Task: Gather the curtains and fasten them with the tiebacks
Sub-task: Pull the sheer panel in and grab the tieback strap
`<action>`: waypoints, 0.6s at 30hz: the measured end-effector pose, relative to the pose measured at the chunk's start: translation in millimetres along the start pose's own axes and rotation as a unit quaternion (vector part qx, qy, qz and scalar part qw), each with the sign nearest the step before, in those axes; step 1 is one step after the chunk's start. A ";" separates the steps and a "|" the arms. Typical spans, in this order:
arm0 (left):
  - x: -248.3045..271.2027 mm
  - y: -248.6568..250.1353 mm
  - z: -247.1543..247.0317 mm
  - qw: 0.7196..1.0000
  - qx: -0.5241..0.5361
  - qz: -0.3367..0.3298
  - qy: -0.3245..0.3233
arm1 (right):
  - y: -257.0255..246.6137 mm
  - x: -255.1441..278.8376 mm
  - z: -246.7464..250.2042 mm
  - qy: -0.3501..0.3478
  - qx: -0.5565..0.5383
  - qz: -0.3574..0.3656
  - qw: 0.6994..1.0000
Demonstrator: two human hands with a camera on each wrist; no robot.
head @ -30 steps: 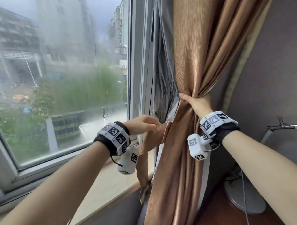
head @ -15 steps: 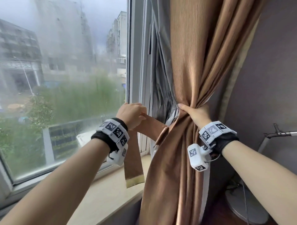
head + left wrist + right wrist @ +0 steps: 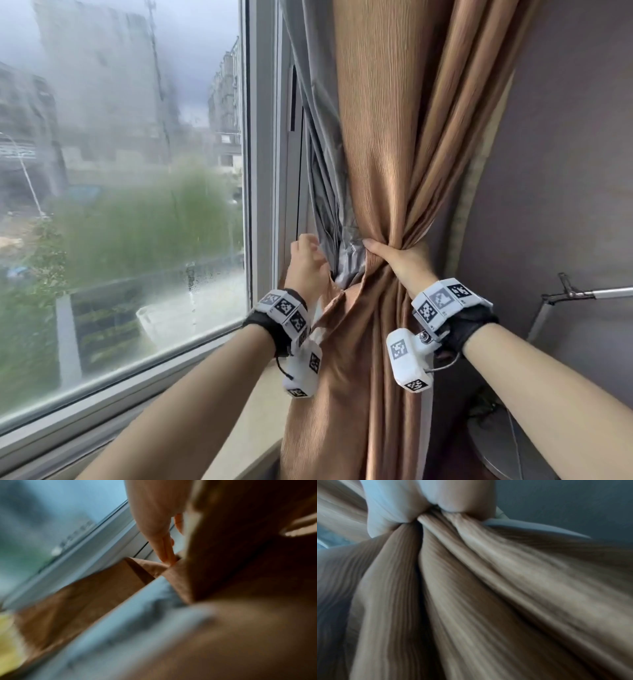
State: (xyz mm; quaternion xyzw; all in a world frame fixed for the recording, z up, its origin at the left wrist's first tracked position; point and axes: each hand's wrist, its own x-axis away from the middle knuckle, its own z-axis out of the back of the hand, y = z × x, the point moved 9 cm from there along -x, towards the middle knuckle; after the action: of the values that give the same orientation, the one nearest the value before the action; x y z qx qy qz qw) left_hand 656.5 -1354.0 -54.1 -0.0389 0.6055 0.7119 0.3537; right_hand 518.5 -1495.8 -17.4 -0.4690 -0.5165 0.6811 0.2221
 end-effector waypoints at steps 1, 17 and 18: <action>4.1 -5.6 -4.6 0.996 0.086 0.034 0.009 | 0.0 0.1 0.4 -0.008 -0.004 -0.001 1.000; 83.1 35.2 -62.6 0.890 0.362 0.254 -0.114 | -9.7 52.3 39.2 -0.270 -0.016 -0.071 0.960; 84.6 37.1 -64.4 0.895 0.352 0.256 -0.102 | -14.3 54.9 46.9 -0.269 -0.009 -0.062 0.961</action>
State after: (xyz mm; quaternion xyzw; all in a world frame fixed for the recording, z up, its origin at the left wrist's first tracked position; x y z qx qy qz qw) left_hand 548.9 -1373.4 -81.0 0.3170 0.7660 0.5183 0.2099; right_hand 449.8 -1470.5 -25.6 -0.2372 -0.5916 0.7623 0.1127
